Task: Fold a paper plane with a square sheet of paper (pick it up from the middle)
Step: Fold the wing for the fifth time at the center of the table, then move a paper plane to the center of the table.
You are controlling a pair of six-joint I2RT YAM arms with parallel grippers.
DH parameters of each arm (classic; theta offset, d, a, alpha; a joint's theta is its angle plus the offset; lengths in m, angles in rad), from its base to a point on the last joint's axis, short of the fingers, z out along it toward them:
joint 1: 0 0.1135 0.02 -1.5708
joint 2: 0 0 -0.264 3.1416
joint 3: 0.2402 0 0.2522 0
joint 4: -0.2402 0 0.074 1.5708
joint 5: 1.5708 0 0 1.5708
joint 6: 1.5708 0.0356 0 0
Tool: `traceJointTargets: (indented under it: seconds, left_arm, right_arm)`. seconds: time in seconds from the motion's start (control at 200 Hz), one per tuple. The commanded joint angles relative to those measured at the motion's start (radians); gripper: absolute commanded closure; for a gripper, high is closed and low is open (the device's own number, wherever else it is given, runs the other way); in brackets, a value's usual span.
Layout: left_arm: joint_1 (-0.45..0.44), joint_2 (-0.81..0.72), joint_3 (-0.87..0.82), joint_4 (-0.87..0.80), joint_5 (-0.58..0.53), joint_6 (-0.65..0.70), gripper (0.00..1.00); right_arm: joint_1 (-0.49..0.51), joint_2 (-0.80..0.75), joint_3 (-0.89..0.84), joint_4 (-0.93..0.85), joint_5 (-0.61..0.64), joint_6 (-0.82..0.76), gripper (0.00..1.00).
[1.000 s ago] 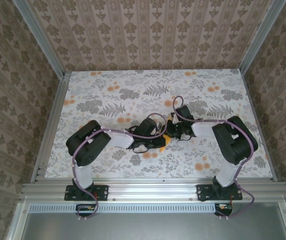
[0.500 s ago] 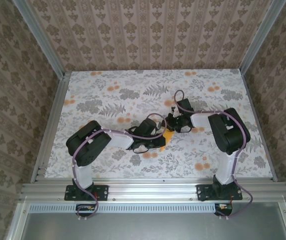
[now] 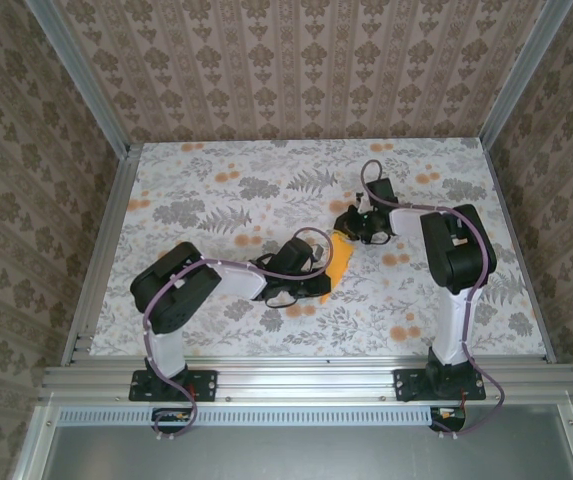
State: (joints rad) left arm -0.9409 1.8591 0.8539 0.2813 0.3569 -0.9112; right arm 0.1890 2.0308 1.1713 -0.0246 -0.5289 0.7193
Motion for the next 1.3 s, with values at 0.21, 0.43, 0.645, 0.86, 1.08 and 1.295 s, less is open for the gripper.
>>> traceJointTargets:
  seconds: [0.21,0.43,0.645,0.86,1.08,1.295]
  left_arm:
    - [-0.031,-0.13,0.124,-0.385,-0.029,0.124,0.75]
    - [-0.074,-0.161,0.285,-0.703,-0.283,0.253,0.54]
    - [-0.107,-0.031,0.498,-0.924,-0.445,0.314,0.45]
    - [-0.112,0.111,0.673,-1.0,-0.456,0.354,0.4]
    - [-0.109,0.234,0.791,-1.048,-0.437,0.376,0.39]
    - [-0.105,0.261,0.808,-1.051,-0.43,0.376,0.39]
  right_arm:
    - [-0.02,-0.284,-0.039,-0.143,0.104,-0.058,0.62]
    - [-0.044,-0.535,-0.243,-0.182,0.237,-0.041,0.36]
    - [-0.123,-0.764,-0.425,-0.253,0.395,-0.018,0.16]
    - [-0.191,-0.913,-0.537,-0.292,0.418,0.009,0.06]
    - [-0.199,-0.943,-0.566,-0.295,0.403,0.015,0.06]
    - [-0.199,-0.918,-0.582,-0.264,0.369,0.023,0.07]
